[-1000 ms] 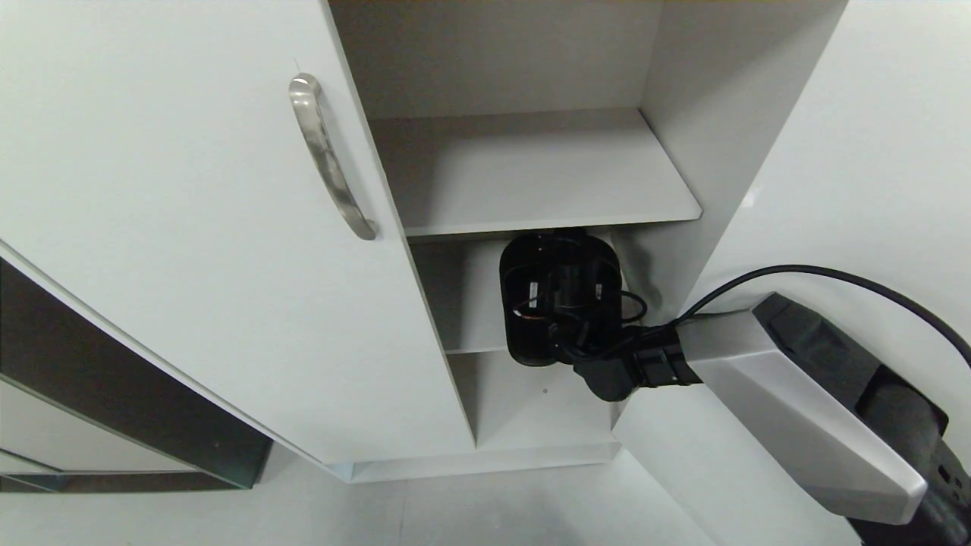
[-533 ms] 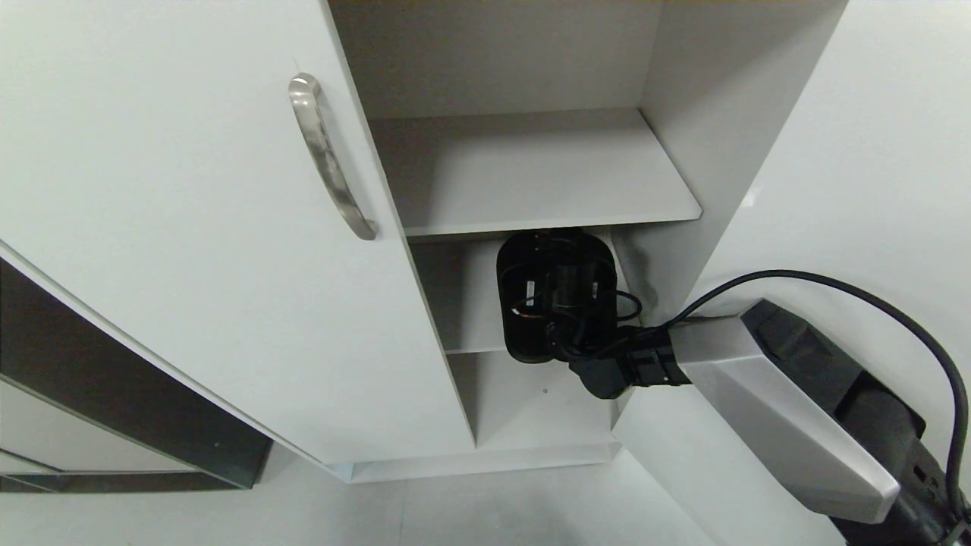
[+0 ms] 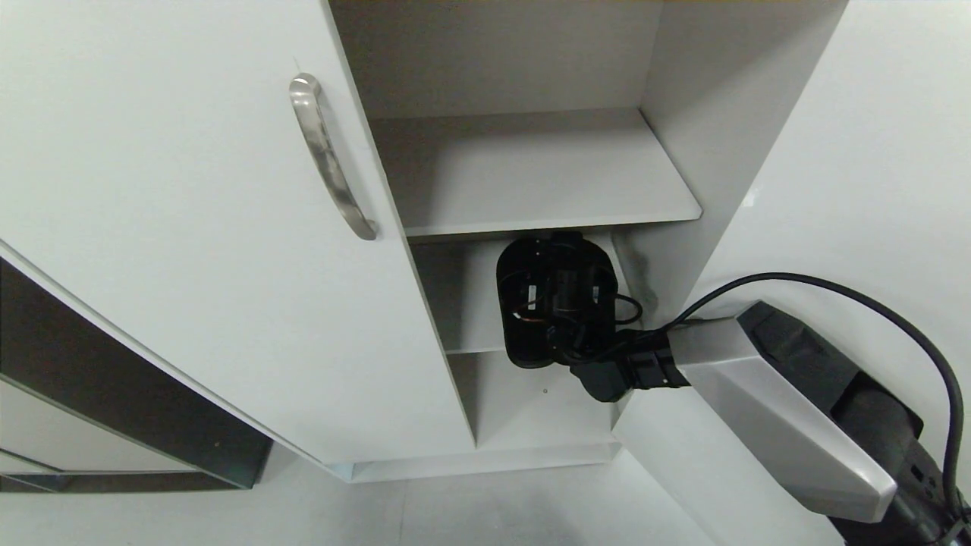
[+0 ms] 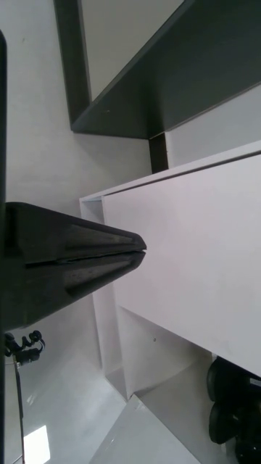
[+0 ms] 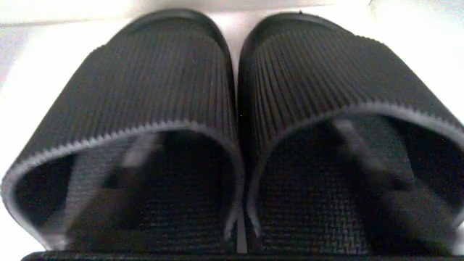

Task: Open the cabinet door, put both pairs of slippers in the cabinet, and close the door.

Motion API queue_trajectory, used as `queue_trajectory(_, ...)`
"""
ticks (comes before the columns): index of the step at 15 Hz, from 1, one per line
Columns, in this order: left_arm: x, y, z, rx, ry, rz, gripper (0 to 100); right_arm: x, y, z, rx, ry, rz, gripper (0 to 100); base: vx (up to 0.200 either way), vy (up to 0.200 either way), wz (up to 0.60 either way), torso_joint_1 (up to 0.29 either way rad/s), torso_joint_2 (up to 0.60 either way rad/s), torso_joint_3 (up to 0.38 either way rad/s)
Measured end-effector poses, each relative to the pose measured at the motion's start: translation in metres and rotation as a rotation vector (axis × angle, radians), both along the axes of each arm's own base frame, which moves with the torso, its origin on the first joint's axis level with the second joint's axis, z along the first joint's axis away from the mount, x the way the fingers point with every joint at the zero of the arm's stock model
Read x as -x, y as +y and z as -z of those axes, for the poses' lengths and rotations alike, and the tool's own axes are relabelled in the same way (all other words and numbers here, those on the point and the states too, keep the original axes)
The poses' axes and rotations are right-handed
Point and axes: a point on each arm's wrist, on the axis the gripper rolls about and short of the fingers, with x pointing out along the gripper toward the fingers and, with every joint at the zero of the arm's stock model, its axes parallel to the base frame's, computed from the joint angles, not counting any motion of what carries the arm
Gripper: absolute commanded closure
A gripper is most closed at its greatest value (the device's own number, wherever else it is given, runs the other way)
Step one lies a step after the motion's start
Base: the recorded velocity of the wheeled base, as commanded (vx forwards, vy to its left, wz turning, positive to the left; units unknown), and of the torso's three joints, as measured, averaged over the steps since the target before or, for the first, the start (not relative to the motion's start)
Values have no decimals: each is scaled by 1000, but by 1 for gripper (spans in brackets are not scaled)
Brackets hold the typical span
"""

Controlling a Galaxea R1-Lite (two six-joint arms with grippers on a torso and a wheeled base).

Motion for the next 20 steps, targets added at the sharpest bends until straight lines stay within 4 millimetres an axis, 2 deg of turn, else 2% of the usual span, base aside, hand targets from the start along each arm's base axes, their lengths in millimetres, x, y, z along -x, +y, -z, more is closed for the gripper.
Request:
queue_trajectory(5, 0, 0, 0, 0, 0, 0, 100, 24, -7, 1, 17, 21, -17, 0, 0, 0, 0, 0, 0, 0)
queue_trajectory(8, 0, 0, 0, -3, 0, 0, 100, 62, -19, 11, 55, 68, -50, 0, 0, 0, 0, 0, 0, 0)
queue_trajectory(12, 0, 0, 0, -3, 0, 0, 100, 129, -40, 20, 80, 95, -118, 0, 0, 0, 0, 0, 0, 0)
queue_trajectory(14, 0, 0, 0, -3, 0, 0, 100, 155, -48, 15, 57, 71, -154, 0, -200, 0, 0, 2, 2, 2)
queue_trajectory(16, 0, 0, 0, -2, 0, 0, 100, 164, -52, 12, 61, 76, -165, 0, -200, 0, 0, 7, 2, 5)
queue_trajectory(20, 0, 0, 0, -2, 0, 0, 100, 170, -52, 9, 57, 71, -178, 0, -200, 0, 0, 1, 2, -1)
